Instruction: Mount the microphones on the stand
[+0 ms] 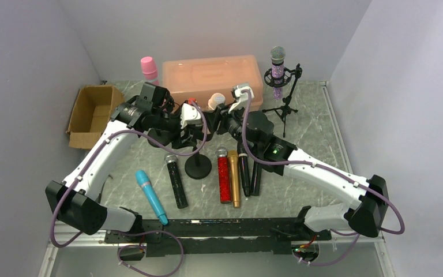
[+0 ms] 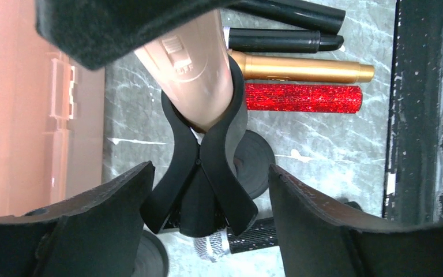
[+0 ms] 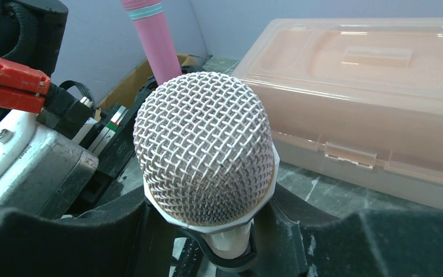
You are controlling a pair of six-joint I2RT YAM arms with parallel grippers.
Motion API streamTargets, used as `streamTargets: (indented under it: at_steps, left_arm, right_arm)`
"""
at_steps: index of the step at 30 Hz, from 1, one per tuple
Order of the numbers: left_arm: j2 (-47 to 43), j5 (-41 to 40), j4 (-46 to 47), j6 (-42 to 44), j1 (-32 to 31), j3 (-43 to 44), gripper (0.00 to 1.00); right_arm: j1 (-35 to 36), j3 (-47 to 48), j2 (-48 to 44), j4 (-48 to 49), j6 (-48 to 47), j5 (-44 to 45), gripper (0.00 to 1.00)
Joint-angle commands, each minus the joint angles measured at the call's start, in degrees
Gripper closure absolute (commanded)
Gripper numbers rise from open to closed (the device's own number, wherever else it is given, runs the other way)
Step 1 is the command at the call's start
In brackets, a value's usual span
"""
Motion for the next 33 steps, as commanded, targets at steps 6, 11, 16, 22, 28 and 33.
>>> streamTargets:
  at_steps: [6,11,16,22,28,33]
  left_arm:
    - [-4.4,-2.0,-1.7,3.8,0.0,-0.2,0.2]
    - [-2.3,-0.1,-0.3,2.7,0.0,0.6,0.35]
    - [-1.3,-0.2,2.8,-1.7,-0.3,-1.1,0.9]
    - [-3.7,-2.6,6.4,-5.9,-0.3,-5.1,1.0]
    - [-5.3,-5.9,8.7,-12.2,-0.4,-8.1,1.0]
    - [-7.0,-3.4,4.3,-2.9,-0.8,-6.5,0.03]
  right_arm:
    - [0.1,-1.0,-0.1,3.1,-0.8,1.4,0.92]
    - [0.1,-1.1,0.0,3.3,-0.7,0.9,0.94]
    - [0.4,-2.3,-0.1,4.6,-1.1,0.7,0.94]
    - [0.6,-5.2,0.3,7.6,-1.3,2.8,0.97]
    - [0.7,-6.4,1.4,10.1,-0.9,2.6,0.98]
    - [0.6,-6.0,1.7,10.1,-0.8,2.4,0.99]
